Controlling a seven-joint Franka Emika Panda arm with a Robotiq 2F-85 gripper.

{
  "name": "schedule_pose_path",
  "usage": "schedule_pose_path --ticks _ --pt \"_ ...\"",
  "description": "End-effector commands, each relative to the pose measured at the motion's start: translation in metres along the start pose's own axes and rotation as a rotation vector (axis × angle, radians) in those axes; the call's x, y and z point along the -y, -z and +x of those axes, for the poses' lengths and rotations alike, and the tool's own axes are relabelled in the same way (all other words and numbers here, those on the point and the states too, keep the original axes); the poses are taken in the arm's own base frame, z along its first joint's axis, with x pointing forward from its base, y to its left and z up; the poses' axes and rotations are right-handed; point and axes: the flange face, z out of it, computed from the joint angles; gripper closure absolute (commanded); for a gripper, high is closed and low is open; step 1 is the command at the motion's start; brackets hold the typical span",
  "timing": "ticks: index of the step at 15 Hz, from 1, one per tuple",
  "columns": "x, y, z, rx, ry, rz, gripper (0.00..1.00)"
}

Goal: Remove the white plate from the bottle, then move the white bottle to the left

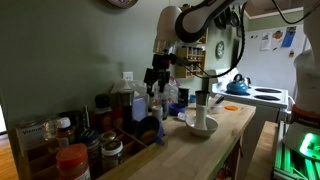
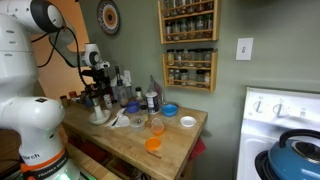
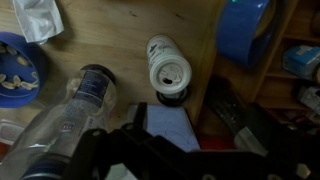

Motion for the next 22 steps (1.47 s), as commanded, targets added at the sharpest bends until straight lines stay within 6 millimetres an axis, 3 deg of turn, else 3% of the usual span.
schedule_pose_path --ticks 1,6,13,17,20,21,22 --pt "-0.013 0.035 -0.016 0.046 -0.052 0.003 0.00" --pt "-0.050 0.086 -0.030 0.037 -0.118 -0.016 0.00" --pt "-0.106 0.143 -0.054 -0.007 -0.208 -0.074 0.00" --pt "-0.124 0.164 -0.065 -0.034 -0.231 -0.106 0.00" --pt "-0.129 0.168 -0.071 -0.052 -0.195 -0.109 0.00" --pt "-0.124 0.169 -0.057 -0.053 -0.233 -0.093 0.00" --pt "-0.125 0.170 -0.060 -0.053 -0.220 -0.095 0.00"
